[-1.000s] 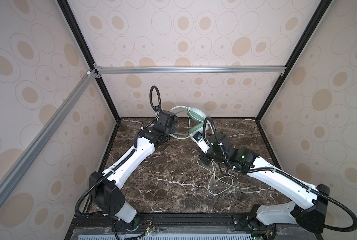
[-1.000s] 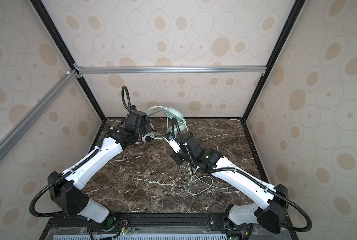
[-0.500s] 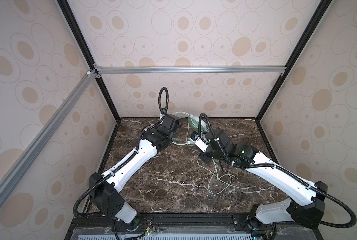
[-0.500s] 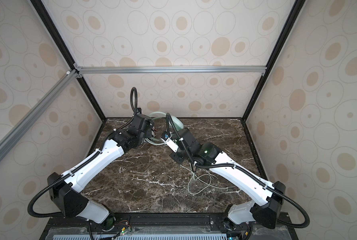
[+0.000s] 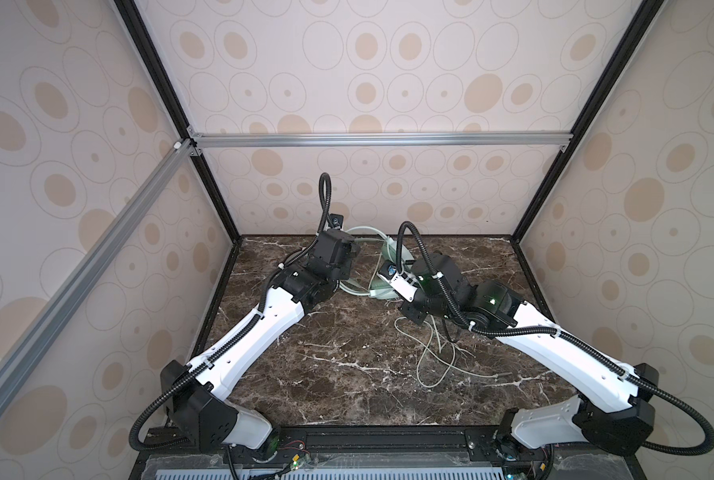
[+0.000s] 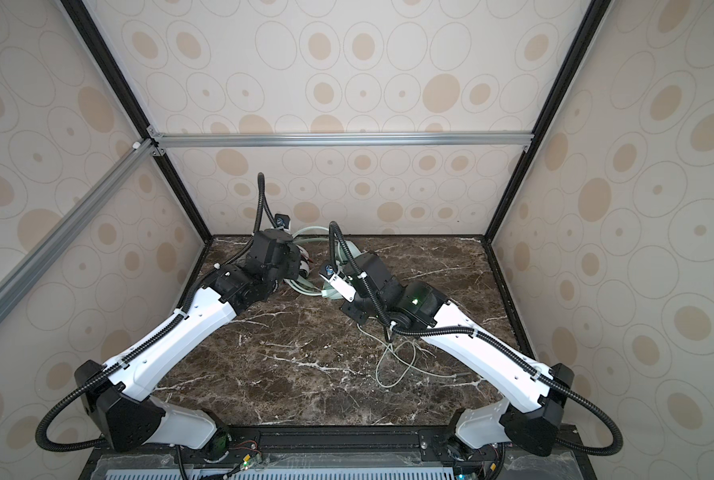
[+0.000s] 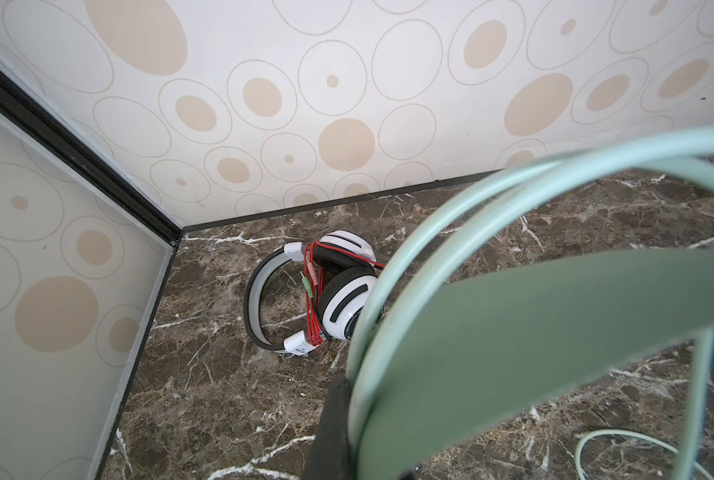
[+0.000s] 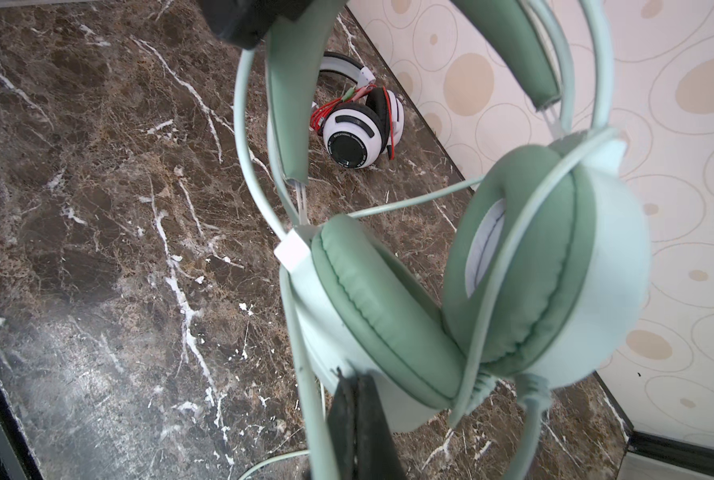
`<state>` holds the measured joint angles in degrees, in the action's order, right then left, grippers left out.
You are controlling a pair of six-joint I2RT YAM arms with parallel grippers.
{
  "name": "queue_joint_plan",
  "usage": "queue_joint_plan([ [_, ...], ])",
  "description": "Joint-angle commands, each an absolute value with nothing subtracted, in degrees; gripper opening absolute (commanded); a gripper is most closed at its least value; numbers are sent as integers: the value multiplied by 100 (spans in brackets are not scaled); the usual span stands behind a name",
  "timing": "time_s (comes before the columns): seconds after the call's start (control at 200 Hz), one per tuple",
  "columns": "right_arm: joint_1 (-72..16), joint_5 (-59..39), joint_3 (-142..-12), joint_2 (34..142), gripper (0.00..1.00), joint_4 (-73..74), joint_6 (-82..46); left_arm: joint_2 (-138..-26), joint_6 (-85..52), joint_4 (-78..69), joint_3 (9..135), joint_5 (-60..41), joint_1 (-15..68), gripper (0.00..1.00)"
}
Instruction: Wrap the headphones
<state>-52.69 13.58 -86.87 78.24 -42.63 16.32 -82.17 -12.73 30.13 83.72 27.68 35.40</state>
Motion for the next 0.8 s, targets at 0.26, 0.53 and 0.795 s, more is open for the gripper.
queue_joint_plan([
  [0.26,-5651,1078,-8965,7751,3,-3661,2001,-8338,-898,3317,8587,3139,3646,0],
  [0.53,-5656,736,-8956,7813,2,-3351,1476,-8318,-740,3212,8613,3167,3791,0],
  [0.795,-5656,535,-8816,7758,3,-2817,702,-8276,-736,3165,8613,3165,3869,0],
])
